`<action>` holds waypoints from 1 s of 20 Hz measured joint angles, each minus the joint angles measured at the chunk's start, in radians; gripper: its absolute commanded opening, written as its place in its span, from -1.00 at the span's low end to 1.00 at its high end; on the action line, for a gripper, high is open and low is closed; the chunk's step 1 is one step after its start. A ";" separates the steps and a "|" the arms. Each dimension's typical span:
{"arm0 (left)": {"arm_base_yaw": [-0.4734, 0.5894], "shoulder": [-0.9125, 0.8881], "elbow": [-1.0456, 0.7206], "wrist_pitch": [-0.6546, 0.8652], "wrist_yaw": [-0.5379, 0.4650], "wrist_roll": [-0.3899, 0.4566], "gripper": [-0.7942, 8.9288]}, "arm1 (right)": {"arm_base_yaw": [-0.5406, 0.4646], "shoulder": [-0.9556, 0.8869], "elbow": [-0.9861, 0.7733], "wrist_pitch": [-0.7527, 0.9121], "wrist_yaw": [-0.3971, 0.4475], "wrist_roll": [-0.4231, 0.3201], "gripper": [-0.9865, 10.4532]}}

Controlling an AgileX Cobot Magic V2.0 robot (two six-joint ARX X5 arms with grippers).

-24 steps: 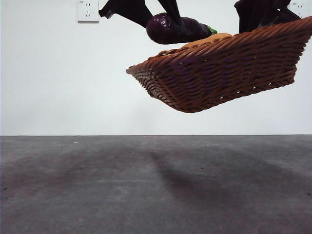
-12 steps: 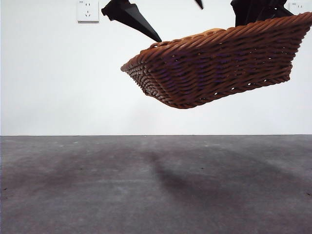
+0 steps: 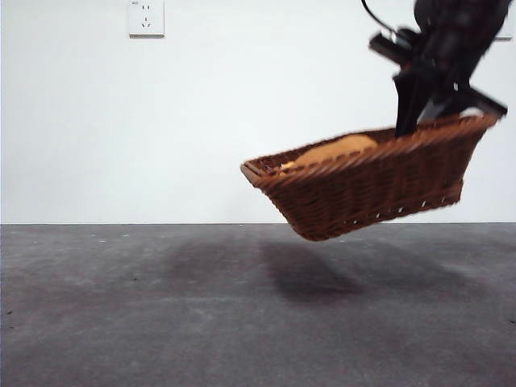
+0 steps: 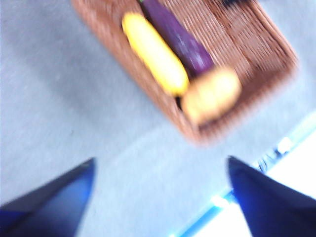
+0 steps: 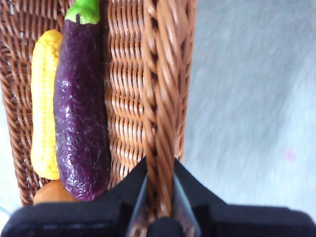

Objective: Help me put the vegetables on the table into the basket

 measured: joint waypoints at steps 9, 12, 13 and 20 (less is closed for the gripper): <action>-0.153 -0.176 0.000 -0.004 0.016 -0.013 -0.85 | -0.178 0.244 0.055 0.051 -0.142 -0.108 -0.85; -0.179 -0.176 0.000 -0.004 0.016 -0.031 -0.85 | -0.194 0.291 0.103 0.055 -0.143 -0.122 -0.85; -0.187 -0.176 0.000 -0.004 0.016 -0.031 -0.85 | -0.193 0.312 0.112 0.054 -0.143 -0.123 -0.85; -0.203 -0.176 0.000 -0.004 0.016 -0.039 -0.85 | -0.200 0.361 0.126 0.068 -0.125 -0.154 -0.52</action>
